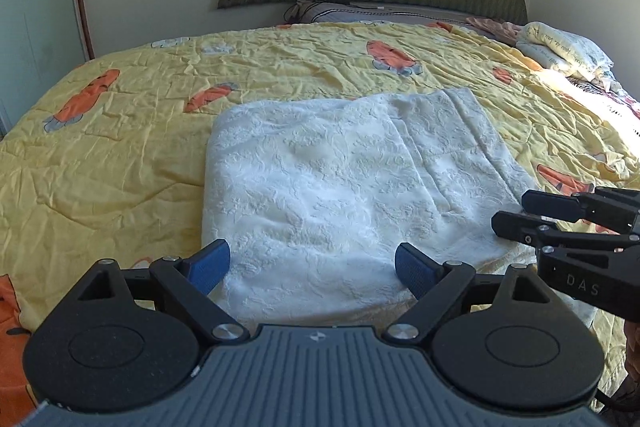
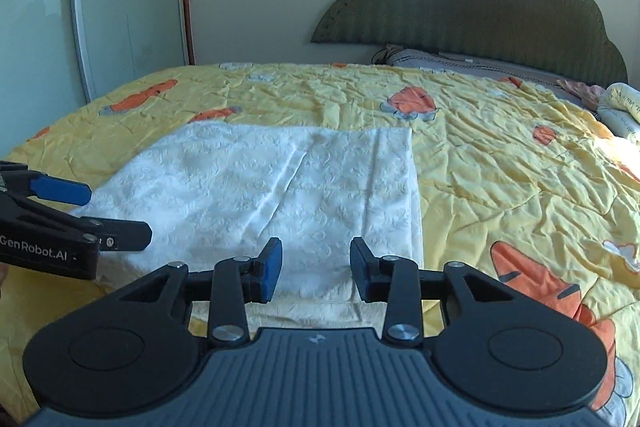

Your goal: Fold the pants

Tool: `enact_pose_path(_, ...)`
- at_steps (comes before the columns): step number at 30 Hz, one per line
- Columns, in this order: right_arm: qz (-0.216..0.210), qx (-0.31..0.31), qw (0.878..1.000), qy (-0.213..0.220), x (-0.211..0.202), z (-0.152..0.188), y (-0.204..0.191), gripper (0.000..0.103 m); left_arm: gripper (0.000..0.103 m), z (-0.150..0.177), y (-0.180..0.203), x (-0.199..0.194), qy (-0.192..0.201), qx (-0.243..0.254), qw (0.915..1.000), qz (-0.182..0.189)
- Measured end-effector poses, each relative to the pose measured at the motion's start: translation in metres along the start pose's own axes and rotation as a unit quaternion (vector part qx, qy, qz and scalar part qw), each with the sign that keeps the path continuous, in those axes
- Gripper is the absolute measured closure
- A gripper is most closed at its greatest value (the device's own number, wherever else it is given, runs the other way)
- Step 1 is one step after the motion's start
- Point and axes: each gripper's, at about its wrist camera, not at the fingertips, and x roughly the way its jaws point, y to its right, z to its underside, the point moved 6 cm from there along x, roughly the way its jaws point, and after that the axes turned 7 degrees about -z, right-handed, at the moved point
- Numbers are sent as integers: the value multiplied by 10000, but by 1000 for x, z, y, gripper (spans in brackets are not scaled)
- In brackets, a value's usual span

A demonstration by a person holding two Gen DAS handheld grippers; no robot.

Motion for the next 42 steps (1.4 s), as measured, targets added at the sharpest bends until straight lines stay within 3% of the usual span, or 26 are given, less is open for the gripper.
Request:
enact_pose_path(11, 122, -155, 9998, -90, -5, 7, 3, 66, 11, -1, 2, -4, -27, 52, 10000, -55)
enact_pose_path(15, -96, 72, 9999, 29, -12, 0, 12, 64, 10, -13, -13, -11, 363, 122, 9990, -228)
enact_pose_path(17, -293, 399, 9987, 113, -14, -8, 28, 49, 8, -21, -29, -6, 427, 35, 9986, -321)
enact_pose_path(20, -588, 841, 9945, 202, -8, -18, 59, 44, 8, -30, -62, 16, 42, -478, 9988, 75)
enact_pose_path(24, -1227, 1619, 9789, -243, 26, -14, 106, 44, 9, -28, -97, 51, -718, -1368, 9830, 994)
enact_pose_path(28, -2196, 2293, 9469, -510, 54, -6, 124, 42, 9, -24, -108, 77, -1140, -1805, 9612, 1749)
enact_pose_path(33, -2941, 2511, 9202, -604, 75, -11, 131, 42, 9, -25, -103, 98, -1265, -1991, 9409, 2431)
enact_pose_path(36, -3387, 2813, 8957, -625, 89, -16, 135, 41, 9, -30, -98, 106, -1281, -2094, 9291, 2768)
enact_pose_path(38, -3554, 2815, 8892, -615, 97, -21, 133, 42, 9, -33, -94, 114, -1330, -2266, 9189, 2943)
enact_pose_path(40, -3536, 2753, 8917, -632, 104, -25, 130, 45, 13, -36, -90, 118, -1319, -2331, 9176, 2938)
enact_pose_path(41, -3469, 2731, 8947, -676, 108, -27, 128, 51, 22, -37, -88, 120, -1296, -2326, 9213, 2833)
enact_pose_path(42, -3359, 2709, 8992, -725, 111, -28, 126, 56, 38, -38, -88, 121, -1272, -2302, 9270, 2674)
